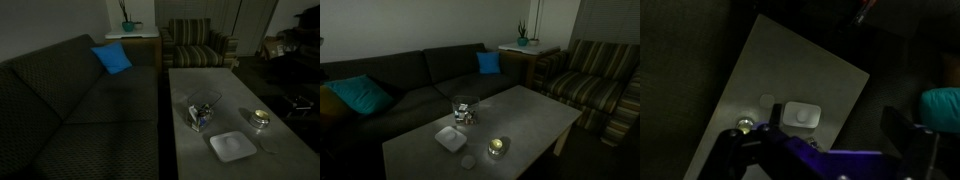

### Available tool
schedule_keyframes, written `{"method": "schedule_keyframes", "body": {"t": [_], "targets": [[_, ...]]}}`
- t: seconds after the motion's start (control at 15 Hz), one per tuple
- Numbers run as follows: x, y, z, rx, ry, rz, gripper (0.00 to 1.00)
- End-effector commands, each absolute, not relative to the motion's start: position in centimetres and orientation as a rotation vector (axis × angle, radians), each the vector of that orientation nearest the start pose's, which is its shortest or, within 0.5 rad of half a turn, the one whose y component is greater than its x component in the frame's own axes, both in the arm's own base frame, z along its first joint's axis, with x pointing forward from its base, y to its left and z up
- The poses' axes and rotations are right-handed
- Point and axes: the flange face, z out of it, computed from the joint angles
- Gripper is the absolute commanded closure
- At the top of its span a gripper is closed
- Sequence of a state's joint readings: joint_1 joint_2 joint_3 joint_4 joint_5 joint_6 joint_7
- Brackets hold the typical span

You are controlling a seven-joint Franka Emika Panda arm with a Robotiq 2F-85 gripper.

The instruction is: Put the white lid on top of the clear storage jar then press down the button on the lid

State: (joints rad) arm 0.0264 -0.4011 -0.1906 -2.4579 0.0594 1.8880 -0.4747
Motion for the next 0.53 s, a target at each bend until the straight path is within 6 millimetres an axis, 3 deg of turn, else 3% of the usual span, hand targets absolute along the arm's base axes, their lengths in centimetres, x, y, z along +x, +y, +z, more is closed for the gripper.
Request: {"method": "schedule_keyframes", "body": {"t": [0.0,0.47], "targets": [[40.7,-5.6,39.3,-2.913,-0.615,0.127,0.00],[42.8,-4.7,32.7,-2.856,-0.737,0.158,0.00]]}}
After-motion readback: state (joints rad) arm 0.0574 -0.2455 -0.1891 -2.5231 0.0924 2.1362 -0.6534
